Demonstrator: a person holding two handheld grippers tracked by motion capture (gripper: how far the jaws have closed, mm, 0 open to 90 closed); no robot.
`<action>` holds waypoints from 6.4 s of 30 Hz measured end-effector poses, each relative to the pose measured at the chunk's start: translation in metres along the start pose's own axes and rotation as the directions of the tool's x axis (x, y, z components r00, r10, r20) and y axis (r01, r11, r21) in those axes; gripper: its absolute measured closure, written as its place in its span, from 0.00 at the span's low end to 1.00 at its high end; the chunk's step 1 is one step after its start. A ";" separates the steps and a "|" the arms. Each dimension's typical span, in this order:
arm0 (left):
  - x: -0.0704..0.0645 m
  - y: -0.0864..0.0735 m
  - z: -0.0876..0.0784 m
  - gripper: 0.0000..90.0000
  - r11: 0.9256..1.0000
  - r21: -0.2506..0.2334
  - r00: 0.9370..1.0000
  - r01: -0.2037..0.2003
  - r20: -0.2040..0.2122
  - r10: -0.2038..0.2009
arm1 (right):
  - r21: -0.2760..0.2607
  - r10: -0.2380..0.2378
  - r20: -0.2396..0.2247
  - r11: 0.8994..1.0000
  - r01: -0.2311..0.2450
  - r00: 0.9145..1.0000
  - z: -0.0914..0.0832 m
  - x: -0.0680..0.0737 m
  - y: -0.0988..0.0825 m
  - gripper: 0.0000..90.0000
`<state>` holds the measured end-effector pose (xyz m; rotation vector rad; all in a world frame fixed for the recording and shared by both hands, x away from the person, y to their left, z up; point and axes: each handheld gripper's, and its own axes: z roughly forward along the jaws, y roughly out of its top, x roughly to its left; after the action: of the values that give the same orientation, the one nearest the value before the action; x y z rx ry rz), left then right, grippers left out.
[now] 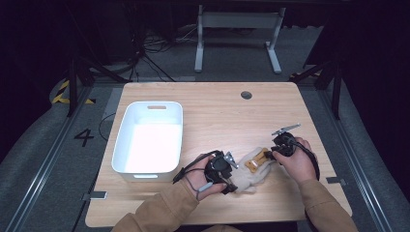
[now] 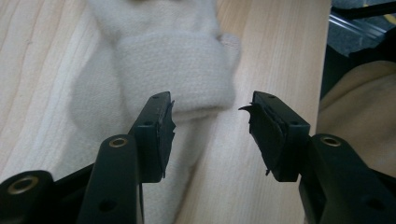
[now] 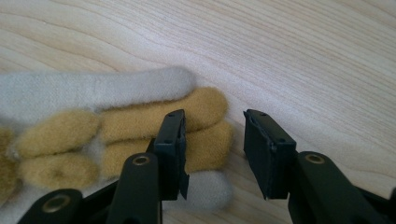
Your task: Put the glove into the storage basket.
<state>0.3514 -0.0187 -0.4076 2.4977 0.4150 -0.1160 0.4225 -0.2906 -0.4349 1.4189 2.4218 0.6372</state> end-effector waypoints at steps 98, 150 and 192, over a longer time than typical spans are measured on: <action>0.040 -0.023 -0.046 0.90 0.989 0.063 0.964 -0.131 -0.226 0.142 | -0.266 -0.074 -0.094 0.963 0.047 0.993 -0.076 0.056 -0.030 0.95; 0.042 -0.014 -0.027 0.89 0.993 0.115 0.985 0.039 -0.172 -0.018 | -0.102 -0.039 -0.081 0.994 0.031 0.996 -0.027 0.045 -0.061 0.98; 0.037 0.017 0.019 0.21 0.954 0.138 0.954 -0.265 -0.107 0.281 | -0.208 0.096 -0.104 0.971 -0.117 0.990 -0.054 0.008 -0.093 0.83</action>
<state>0.3919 -0.0332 -0.4206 2.6651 0.1101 0.1317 0.3249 -0.3365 -0.4344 1.4660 2.2740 0.9783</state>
